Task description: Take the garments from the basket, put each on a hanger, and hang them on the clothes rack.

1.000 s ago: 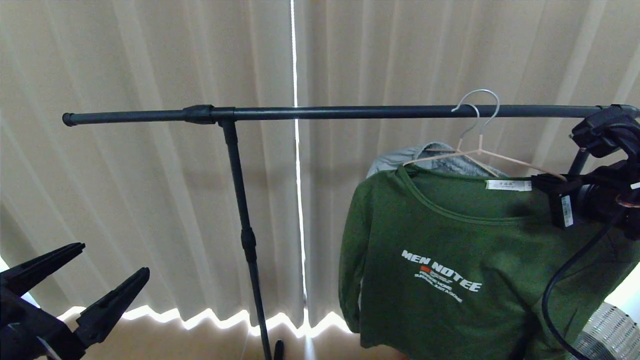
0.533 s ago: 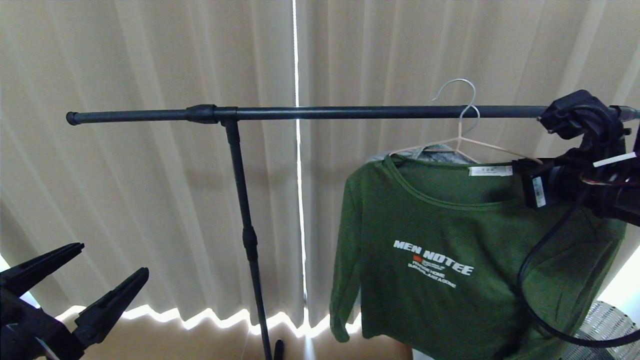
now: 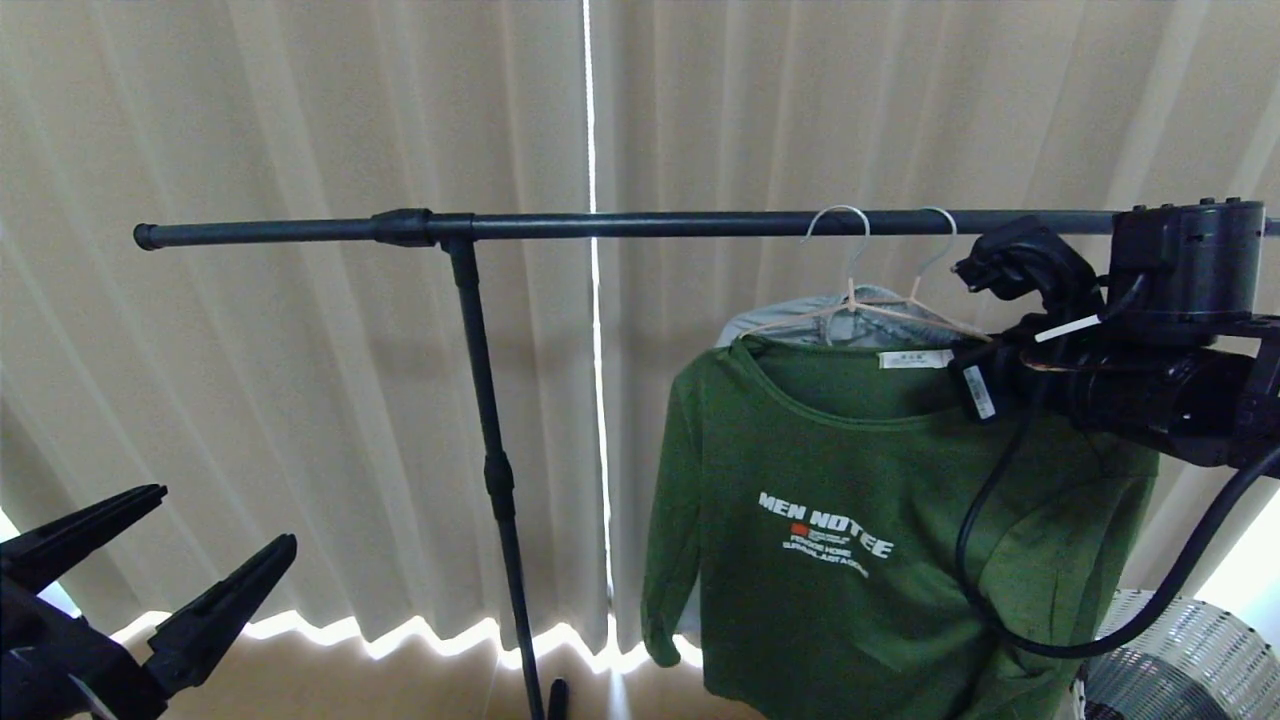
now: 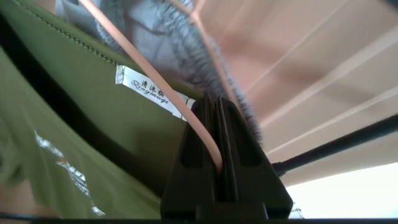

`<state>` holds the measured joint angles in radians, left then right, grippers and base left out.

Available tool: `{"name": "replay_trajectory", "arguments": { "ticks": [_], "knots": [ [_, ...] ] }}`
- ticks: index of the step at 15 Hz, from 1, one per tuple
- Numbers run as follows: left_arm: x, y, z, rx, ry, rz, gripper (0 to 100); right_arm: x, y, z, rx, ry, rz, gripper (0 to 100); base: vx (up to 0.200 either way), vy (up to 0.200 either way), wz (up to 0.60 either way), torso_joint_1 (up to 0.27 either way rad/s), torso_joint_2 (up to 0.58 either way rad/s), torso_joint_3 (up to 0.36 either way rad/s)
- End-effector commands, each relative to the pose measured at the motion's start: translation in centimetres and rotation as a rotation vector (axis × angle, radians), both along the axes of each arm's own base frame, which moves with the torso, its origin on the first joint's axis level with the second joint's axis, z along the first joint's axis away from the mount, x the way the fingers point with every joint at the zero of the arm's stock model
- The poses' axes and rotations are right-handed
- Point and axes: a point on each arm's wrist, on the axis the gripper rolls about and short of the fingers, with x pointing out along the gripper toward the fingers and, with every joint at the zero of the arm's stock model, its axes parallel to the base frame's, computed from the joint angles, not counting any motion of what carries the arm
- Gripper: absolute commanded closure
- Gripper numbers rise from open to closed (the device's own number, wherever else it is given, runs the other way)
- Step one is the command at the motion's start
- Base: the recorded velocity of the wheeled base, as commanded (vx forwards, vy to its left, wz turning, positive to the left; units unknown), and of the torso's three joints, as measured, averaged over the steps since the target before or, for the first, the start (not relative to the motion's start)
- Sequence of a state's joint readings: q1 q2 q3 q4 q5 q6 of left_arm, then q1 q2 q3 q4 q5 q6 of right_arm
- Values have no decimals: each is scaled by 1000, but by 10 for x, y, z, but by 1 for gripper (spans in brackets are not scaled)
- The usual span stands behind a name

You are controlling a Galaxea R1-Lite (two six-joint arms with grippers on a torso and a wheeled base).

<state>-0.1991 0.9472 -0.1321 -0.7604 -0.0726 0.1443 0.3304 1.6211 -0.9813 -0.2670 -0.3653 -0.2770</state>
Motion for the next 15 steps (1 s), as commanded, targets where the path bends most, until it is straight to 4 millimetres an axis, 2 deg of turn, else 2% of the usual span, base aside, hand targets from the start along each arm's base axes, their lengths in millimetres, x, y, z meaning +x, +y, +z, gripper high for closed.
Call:
{"name": "replay_trajectory", "arguments": {
  "ticks": [1, 7, 10, 15],
  "knots": [
    [0, 0, 0, 0, 1, -1, 0, 2, 4, -1, -1, 2, 11, 100, 0, 0, 0, 0, 0, 0],
    [0, 0, 0, 0, 1, 0, 0, 11, 5, 15, 15, -107, -54, 100, 0, 0, 0, 0, 0, 0],
    [0, 0, 0, 0, 1, 0, 0, 16, 7, 9, -3, -89, -78, 100, 0, 0, 0, 0, 0, 0],
    [-2, 0, 0, -1, -5, -1, 0, 7, 22, 0, -12, -59, -16, 100, 0, 0, 0, 0, 0, 0]
  ]
}}
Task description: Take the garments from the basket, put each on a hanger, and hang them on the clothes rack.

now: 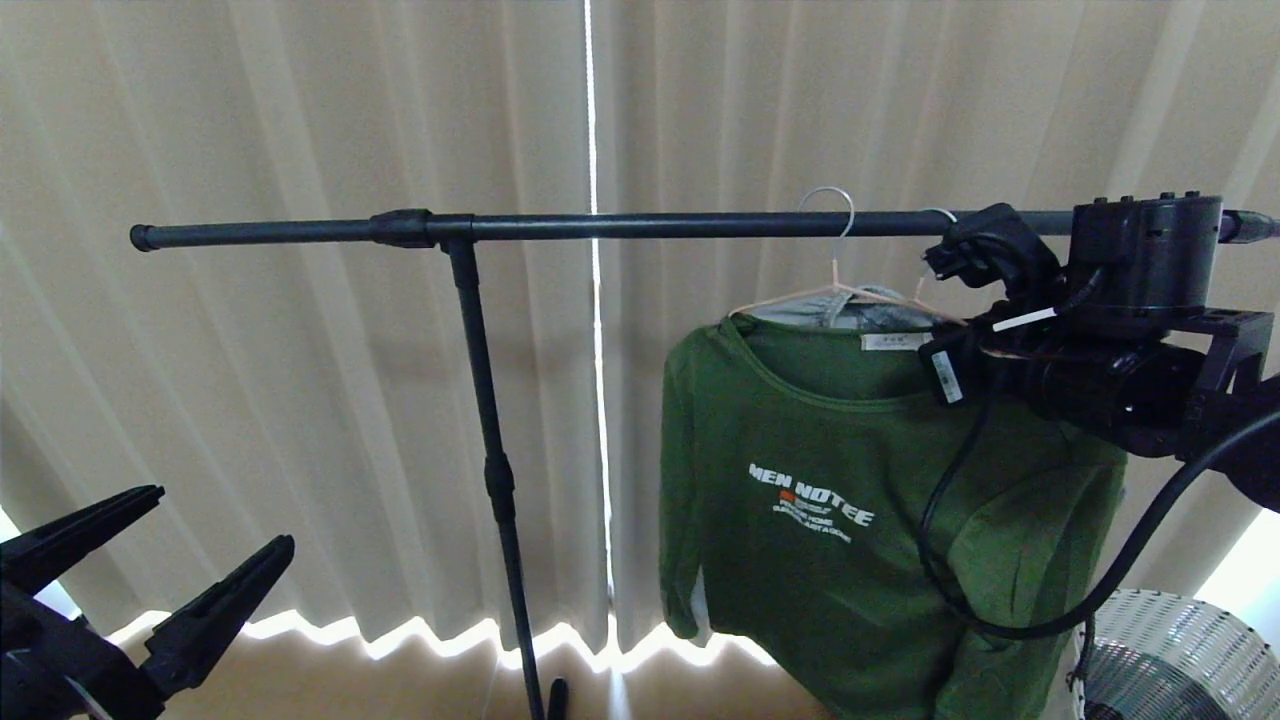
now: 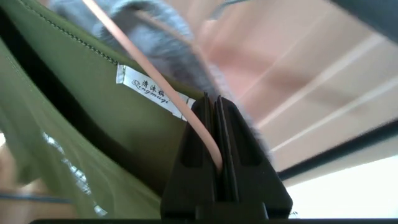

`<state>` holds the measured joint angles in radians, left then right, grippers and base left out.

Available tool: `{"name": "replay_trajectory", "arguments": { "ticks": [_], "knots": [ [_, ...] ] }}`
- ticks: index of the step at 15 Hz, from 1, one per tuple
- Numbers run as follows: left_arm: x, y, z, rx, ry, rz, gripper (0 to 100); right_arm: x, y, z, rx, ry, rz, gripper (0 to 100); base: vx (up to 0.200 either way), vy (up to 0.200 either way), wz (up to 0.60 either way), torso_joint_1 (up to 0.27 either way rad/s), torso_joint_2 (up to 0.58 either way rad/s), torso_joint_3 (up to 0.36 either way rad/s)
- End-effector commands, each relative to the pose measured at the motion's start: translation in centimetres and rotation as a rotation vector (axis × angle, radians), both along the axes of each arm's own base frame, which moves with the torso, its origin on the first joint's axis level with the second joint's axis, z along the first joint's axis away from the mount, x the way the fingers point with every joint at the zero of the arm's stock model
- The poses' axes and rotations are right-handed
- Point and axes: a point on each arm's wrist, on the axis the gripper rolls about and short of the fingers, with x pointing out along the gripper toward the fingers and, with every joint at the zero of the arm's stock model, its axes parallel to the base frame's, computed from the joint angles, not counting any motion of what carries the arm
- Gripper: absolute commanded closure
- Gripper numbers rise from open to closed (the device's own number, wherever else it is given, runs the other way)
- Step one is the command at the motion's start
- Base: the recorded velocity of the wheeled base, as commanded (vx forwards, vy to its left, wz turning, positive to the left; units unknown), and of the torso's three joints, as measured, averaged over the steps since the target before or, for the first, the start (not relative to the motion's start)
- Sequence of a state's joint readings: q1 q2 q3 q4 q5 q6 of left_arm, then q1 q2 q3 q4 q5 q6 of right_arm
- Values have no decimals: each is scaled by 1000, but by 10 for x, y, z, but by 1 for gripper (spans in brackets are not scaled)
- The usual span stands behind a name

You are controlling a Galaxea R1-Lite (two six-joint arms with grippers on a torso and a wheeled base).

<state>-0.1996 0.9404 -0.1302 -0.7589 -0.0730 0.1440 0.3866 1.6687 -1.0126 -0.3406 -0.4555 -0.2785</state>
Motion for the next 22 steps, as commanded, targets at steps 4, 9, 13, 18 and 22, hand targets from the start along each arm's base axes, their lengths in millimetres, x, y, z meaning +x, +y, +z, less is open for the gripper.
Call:
{"name": "replay_trajectory", "arguments": {
  "ticks": [4, 9, 13, 18, 22],
  "knots": [
    [0, 0, 0, 0, -2, -1, 0, -7, 15, -3, 3, 12, 63, 100, 0, 0, 0, 0, 0, 0],
    [-1, 0, 1, -1, -7, -1, 0, -11, 17, -10, -4, 31, 74, 0, 0, 0, 0, 0, 0, 0],
    [-1, 0, 1, -1, -7, -1, 0, -15, 18, -9, 78, 38, 123, 0, 0, 0, 0, 0, 0, 0],
    [-2, 1, 2, -4, -15, 6, 0, -31, 17, -7, 143, 41, 260, 0, 0, 0, 0, 0, 0, 0],
    [-5, 2, 2, -10, -23, 15, 0, -53, 7, 11, 208, -126, 300, 0, 0, 0, 0, 0, 0, 0]
  ]
}}
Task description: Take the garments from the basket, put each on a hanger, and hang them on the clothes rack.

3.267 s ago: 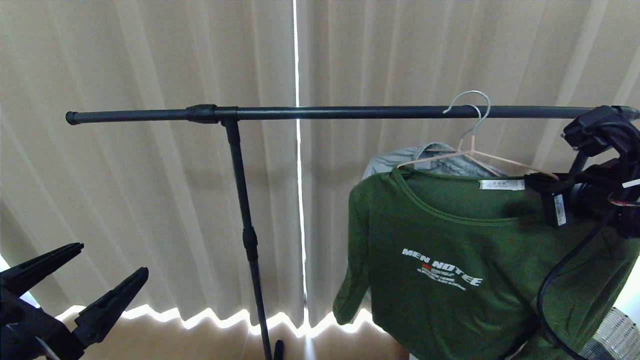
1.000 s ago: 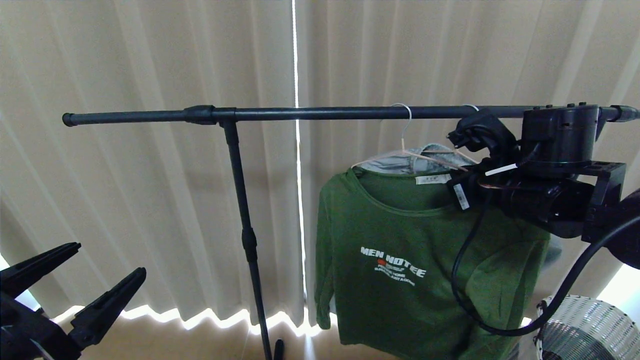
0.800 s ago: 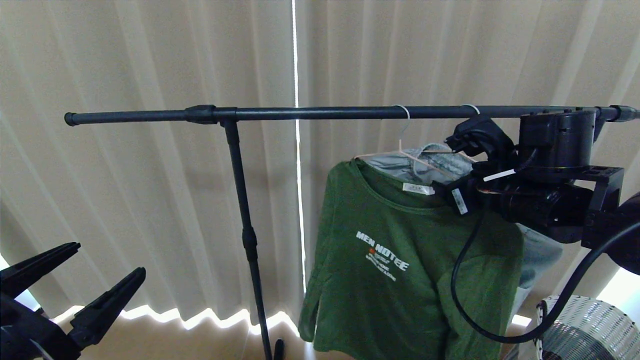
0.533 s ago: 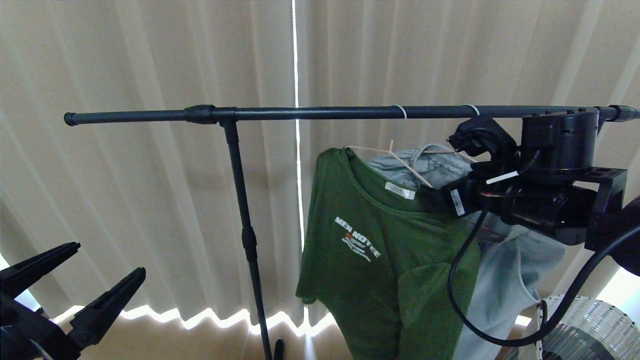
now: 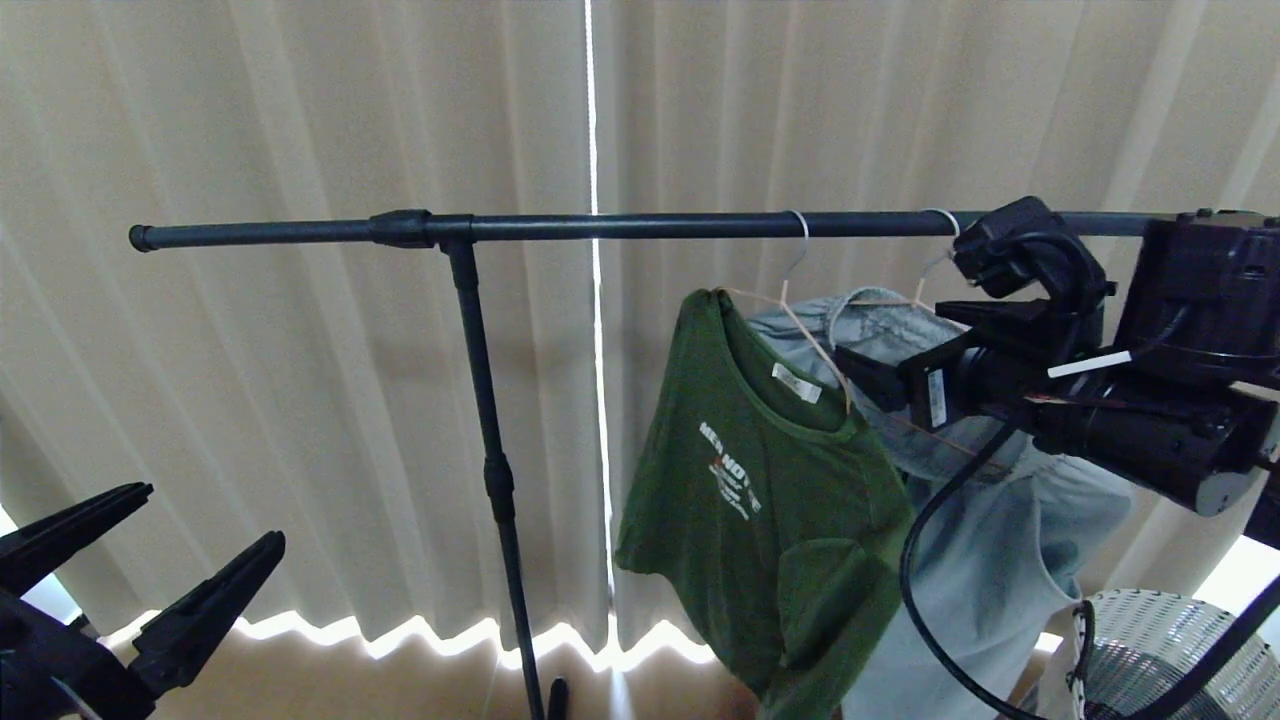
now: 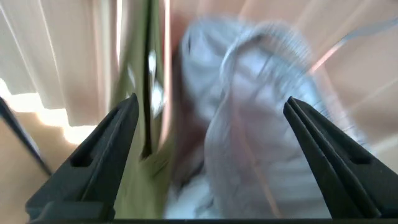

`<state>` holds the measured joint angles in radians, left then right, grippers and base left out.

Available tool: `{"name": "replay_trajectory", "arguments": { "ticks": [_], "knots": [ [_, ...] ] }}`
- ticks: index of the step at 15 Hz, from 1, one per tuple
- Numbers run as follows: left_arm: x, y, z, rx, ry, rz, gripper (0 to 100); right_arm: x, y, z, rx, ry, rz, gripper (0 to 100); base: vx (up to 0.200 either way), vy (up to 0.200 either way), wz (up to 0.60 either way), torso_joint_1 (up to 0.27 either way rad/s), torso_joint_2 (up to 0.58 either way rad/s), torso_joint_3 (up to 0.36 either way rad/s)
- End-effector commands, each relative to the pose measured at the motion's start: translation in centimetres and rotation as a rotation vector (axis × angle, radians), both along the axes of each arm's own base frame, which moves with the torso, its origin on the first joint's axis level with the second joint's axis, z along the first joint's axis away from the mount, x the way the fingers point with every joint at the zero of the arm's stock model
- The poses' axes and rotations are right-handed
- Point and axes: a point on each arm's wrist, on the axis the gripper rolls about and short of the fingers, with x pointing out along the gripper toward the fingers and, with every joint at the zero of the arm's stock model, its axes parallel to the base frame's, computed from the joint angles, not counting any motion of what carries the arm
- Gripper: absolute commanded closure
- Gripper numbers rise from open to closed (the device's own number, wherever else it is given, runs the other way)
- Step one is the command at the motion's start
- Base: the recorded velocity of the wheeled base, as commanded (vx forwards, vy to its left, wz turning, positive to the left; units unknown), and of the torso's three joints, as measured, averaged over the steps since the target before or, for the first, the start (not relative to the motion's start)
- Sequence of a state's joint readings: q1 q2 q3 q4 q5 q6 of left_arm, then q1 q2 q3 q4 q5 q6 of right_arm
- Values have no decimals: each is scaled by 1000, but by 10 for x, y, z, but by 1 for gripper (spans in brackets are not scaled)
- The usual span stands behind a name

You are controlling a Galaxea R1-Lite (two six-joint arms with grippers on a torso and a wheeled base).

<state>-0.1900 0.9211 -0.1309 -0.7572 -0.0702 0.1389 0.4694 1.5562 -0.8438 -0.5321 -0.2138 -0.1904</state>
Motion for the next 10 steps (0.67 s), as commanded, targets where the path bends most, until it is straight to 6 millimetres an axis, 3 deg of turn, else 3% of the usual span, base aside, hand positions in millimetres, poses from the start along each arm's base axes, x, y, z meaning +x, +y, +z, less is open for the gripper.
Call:
{"name": "replay_trajectory", "arguments": {
  "ticks": [1, 4, 7, 10],
  "knots": [
    [-5, 1, -1, -4, -11, 4, 0, -18, -9, 9, 26, -50, 1, 0, 0, 0, 0, 0, 0, 0],
    [-37, 8, -11, -20, -98, 13, 0, -59, -30, 30, 160, -160, -8, 0, 0, 0, 0, 0, 0, 0],
    [-57, 14, -17, -16, -107, 85, 0, -98, -51, 41, 209, -238, -11, 0, 0, 0, 0, 0, 0, 0],
    [-80, 18, -40, -8, -10, 165, 0, -137, -76, 19, 196, -229, -53, 0, 0, 0, 0, 0, 0, 0]
  ]
}}
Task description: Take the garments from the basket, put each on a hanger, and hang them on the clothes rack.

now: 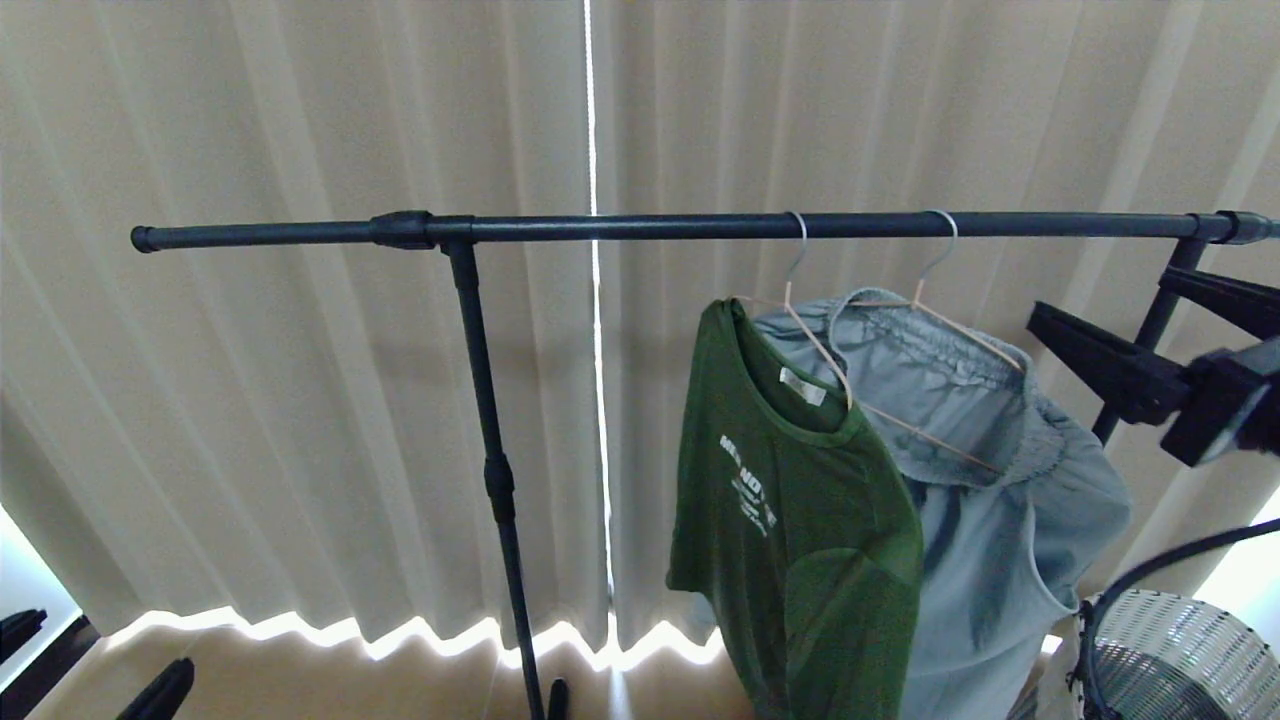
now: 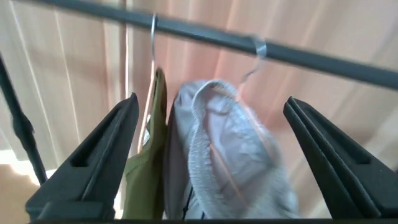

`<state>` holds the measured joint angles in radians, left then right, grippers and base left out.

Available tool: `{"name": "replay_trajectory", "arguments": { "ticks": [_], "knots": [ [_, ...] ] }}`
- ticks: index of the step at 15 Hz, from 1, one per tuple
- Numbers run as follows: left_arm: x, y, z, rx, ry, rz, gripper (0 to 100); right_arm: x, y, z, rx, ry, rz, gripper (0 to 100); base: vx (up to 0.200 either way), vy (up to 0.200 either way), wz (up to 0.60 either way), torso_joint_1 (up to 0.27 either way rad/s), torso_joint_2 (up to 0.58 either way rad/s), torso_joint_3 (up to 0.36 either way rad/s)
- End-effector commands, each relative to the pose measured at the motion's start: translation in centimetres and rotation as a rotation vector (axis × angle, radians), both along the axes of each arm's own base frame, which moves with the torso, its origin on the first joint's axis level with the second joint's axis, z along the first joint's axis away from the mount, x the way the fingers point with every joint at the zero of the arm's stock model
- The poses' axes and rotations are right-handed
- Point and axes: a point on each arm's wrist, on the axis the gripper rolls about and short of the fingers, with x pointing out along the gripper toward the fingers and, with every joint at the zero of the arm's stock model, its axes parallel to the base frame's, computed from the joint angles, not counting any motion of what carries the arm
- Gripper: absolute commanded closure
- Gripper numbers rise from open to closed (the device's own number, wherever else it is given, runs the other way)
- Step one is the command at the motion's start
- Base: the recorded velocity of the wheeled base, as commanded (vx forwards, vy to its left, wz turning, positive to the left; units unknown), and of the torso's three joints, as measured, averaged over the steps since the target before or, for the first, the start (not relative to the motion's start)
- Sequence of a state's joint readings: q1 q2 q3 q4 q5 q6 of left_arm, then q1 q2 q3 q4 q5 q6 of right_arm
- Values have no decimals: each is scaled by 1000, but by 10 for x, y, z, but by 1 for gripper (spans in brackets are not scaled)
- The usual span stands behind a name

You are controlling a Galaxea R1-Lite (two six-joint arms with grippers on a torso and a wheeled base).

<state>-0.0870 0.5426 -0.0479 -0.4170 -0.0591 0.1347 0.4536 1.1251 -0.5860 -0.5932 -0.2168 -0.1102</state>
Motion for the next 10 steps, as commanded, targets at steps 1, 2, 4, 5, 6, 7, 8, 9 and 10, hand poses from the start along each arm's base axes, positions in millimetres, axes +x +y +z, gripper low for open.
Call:
{"name": "replay_trajectory", "arguments": {
  "ticks": [1, 2, 4, 5, 6, 7, 8, 9, 10],
  "knots": [
    [-22, 3, -10, -5, -42, 57, 0, -39, -25, -12, 11, -25, -47, 0, 0, 0, 0, 0, 0, 0],
    [-33, 3, -21, -3, -4, 73, 0, -56, -37, -25, 1, 2, -97, 0, 0, 0, 0, 0, 0, 0],
    [-47, 3, -41, -1, 33, 108, 0, -87, -50, -50, -25, 63, -123, 0, 0, 0, 0, 0, 0, 0],
    [-52, 3, -49, -2, 50, 141, 0, -102, -56, -62, -40, 97, -134, 0, 0, 0, 0, 0, 0, 0],
    [-56, 3, -52, -26, 69, 165, 0, -117, -62, -71, -52, 127, -148, 0, 0, 0, 0, 0, 0, 0],
    [-56, 3, -53, -51, 75, 172, 0, -127, -65, -78, -63, 152, -151, 0, 0, 0, 0, 0, 0, 0],
    [-56, 4, -53, -69, 75, 188, 0, -136, -68, -84, -68, 168, -152, 0, 0, 0, 0, 0, 0, 0],
    [-56, 4, -53, -88, 74, 216, 0, -153, -74, -99, -83, 205, -187, 0, 0, 0, 0, 0, 0, 0],
    [-56, 5, -53, -93, 74, 240, 0, -164, -78, -110, -99, 242, -256, 0, 0, 0, 0, 0, 0, 0]
  ]
}}
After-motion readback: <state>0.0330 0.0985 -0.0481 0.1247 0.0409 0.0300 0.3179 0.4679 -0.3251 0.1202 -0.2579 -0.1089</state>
